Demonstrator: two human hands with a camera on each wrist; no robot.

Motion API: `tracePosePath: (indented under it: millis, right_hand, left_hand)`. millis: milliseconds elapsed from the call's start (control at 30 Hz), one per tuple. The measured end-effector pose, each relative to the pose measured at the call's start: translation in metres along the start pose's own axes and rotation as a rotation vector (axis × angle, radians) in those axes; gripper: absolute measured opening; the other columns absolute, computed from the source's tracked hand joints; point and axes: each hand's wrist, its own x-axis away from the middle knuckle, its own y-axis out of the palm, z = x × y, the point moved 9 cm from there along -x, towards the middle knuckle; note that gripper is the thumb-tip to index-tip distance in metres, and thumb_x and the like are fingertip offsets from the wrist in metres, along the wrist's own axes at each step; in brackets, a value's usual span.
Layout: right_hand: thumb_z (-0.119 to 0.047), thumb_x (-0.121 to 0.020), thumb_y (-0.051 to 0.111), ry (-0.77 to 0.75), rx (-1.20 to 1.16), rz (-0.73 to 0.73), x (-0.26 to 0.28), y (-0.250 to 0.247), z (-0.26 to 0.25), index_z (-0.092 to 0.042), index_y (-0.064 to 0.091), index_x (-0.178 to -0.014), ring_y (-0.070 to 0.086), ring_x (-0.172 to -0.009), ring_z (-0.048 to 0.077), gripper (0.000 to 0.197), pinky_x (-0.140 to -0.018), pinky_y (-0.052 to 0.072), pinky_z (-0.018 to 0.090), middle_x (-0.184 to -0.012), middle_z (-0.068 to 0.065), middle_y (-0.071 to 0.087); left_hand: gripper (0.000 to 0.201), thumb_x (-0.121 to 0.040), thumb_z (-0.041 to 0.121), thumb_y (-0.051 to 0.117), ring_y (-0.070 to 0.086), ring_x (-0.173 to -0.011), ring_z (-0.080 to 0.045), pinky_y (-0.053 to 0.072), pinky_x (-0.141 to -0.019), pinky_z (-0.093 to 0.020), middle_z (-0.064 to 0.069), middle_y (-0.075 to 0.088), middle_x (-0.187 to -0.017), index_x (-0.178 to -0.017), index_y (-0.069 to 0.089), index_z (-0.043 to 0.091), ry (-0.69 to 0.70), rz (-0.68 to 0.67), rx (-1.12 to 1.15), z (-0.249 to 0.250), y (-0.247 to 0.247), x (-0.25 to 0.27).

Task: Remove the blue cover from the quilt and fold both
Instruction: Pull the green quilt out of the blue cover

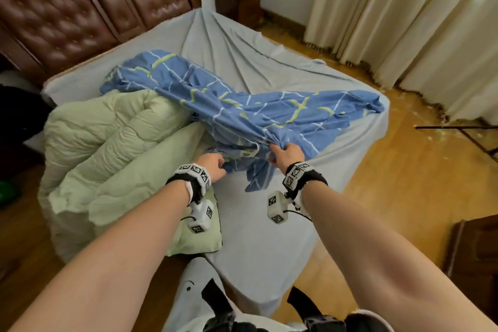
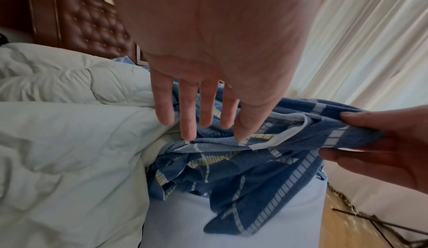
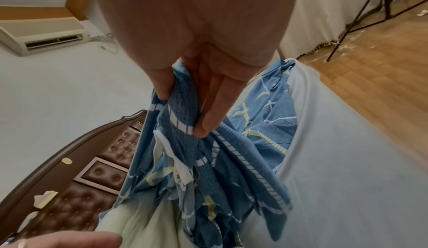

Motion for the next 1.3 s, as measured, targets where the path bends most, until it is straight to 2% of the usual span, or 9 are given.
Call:
tracePosePath:
  millis: [267, 367, 433, 533, 667, 767, 900, 1033, 1300]
  right_hand:
    - [-0.052, -0.083, 0.044, 0.052, 0.033, 0.103, -0.056, -0.019, -0.02, -0.006, 0.065, -0.092, 0.069, -0.081, 0.035, 0.051, -0.077, 0.058, 0.047, -0.086, 0.015, 0.072]
    - [-0.057, -0.076, 0.051, 0.142, -0.033, 0.076, -0.091, -0.003, -0.014, -0.004, 0.059, -0.1, 0.066, -0.08, 0.032, 0.059, -0.078, 0.057, 0.046, -0.091, 0.016, 0.069]
    - [-0.059, -0.07, 0.062, 0.186, -0.081, 0.043, -0.095, 0.016, -0.035, -0.009, 0.049, -0.12, 0.062, -0.093, 0.029, 0.072, -0.083, 0.053, 0.045, -0.106, 0.012, 0.061]
    - [-0.034, -0.092, 0.064, 0.142, -0.054, -0.051, -0.101, 0.048, -0.089, -0.015, 0.021, -0.151, 0.054, -0.116, 0.031, 0.076, -0.092, 0.046, 0.041, -0.129, 0.006, 0.045]
    - [-0.03, -0.093, 0.065, 0.04, 0.107, -0.197, -0.13, 0.104, -0.131, -0.019, 0.023, -0.151, 0.046, -0.132, 0.03, 0.071, -0.103, 0.046, 0.047, -0.153, 0.006, 0.035]
    - [-0.031, -0.091, 0.066, 0.013, 0.208, -0.32, -0.152, 0.144, -0.148, -0.017, 0.026, -0.149, 0.051, -0.124, 0.034, 0.072, -0.099, 0.049, 0.051, -0.148, 0.014, 0.041]
    - [-0.031, -0.086, 0.071, -0.063, 0.367, -0.411, -0.181, 0.172, -0.144, -0.013, 0.03, -0.148, 0.05, -0.126, 0.031, 0.076, -0.106, 0.042, 0.04, -0.14, 0.012, 0.048]
    - [-0.045, -0.073, 0.075, -0.136, 0.413, -0.581, -0.202, 0.201, -0.125, -0.011, 0.032, -0.143, 0.053, -0.122, 0.03, 0.089, -0.092, 0.046, 0.037, -0.14, 0.012, 0.05]
    - [-0.042, -0.081, 0.076, -0.194, 0.54, -0.604, -0.24, 0.217, -0.092, -0.024, 0.024, -0.15, 0.041, -0.134, 0.035, 0.089, -0.107, 0.04, 0.045, -0.153, 0.015, 0.029]
  left_hand:
    - [0.042, -0.088, 0.028, 0.064, 0.058, -0.116, -0.026, 0.046, -0.098, -0.033, -0.005, 0.061, -0.13, -0.129, 0.057, 0.018, -0.084, 0.011, 0.086, -0.031, -0.02, -0.052]
    - [0.041, -0.089, 0.027, 0.064, 0.057, -0.117, -0.028, 0.045, -0.097, -0.033, -0.007, 0.06, -0.13, -0.128, 0.057, 0.015, -0.048, -0.032, 0.082, -0.035, -0.023, -0.087]
    - [0.037, -0.09, 0.027, 0.063, 0.059, -0.115, -0.029, 0.046, -0.094, -0.033, -0.008, 0.063, -0.126, -0.123, 0.061, 0.012, -0.011, -0.059, 0.062, -0.038, -0.03, -0.108]
    - [0.027, -0.091, 0.025, 0.058, 0.062, -0.107, -0.031, 0.048, -0.088, -0.034, -0.011, 0.066, -0.119, -0.114, 0.066, 0.014, 0.04, -0.053, 0.04, -0.044, -0.054, -0.142]
    - [0.024, -0.09, 0.022, 0.057, 0.061, -0.11, -0.03, 0.047, -0.091, -0.032, -0.009, 0.064, -0.124, -0.11, 0.068, 0.029, 0.022, -0.009, 0.088, -0.066, -0.081, -0.174]
    - [0.034, -0.091, 0.024, 0.059, 0.057, -0.117, -0.031, 0.046, -0.095, -0.035, -0.012, 0.058, -0.13, -0.125, 0.061, 0.021, -0.06, 0.053, 0.087, -0.091, -0.089, -0.185]
    - [0.041, -0.089, 0.025, 0.059, 0.05, -0.122, -0.025, 0.043, -0.099, -0.037, -0.002, 0.053, -0.134, -0.129, 0.055, 0.027, -0.15, 0.168, 0.065, -0.108, -0.092, -0.179]
    - [0.04, -0.088, 0.023, 0.058, 0.05, -0.12, -0.02, 0.044, -0.098, -0.038, 0.004, 0.053, -0.13, -0.127, 0.055, 0.03, -0.225, 0.309, 0.034, -0.1, -0.089, -0.168]
    - [0.045, -0.086, 0.03, 0.06, 0.049, -0.121, -0.019, 0.041, -0.095, -0.034, 0.003, 0.051, -0.13, -0.13, 0.053, 0.033, -0.219, 0.195, -0.092, -0.096, -0.055, -0.221]
